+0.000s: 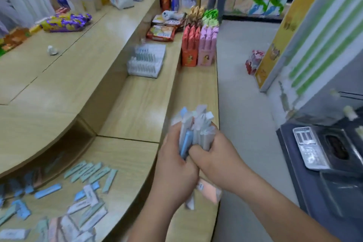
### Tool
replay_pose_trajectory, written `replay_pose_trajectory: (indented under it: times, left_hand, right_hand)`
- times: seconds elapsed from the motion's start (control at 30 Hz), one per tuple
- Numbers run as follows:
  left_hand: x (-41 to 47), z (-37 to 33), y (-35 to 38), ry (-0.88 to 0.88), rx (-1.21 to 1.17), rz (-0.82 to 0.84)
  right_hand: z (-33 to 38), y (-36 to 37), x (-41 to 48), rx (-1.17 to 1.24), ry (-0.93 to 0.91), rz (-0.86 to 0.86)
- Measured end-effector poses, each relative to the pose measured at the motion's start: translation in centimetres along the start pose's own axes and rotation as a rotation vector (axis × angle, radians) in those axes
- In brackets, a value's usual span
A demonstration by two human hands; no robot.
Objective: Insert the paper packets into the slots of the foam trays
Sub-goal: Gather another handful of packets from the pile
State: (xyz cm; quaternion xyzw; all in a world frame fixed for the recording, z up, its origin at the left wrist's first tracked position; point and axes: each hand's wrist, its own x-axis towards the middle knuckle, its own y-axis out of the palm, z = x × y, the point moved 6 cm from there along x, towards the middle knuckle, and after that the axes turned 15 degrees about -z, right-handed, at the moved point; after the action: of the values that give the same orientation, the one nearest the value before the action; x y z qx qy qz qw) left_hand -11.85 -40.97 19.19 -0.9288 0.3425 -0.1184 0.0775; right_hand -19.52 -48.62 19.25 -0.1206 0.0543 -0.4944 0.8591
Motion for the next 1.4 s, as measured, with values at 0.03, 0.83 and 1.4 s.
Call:
replay_pose_trajectory:
  times: [0.03, 0.83, 1.4]
  left_hand:
    - [0.4, -0.7, 1.6, -0.011, -0.009, 0.008]
    - [26.2, -5.4, 21.2, -0.115, 0.054, -0.232]
    - [33.8, 5.7, 9.4, -0.406, 0.082, -0.978]
  right_hand:
    - [0.0, -1.6, 0.8, -0.004, -0.003, -0.013]
    - [-0.5, -12.0, 34.2, 0.018, -0.025, 0.202]
    - [-0.5, 11.2, 42.6, -0.032, -0.125, 1.071]
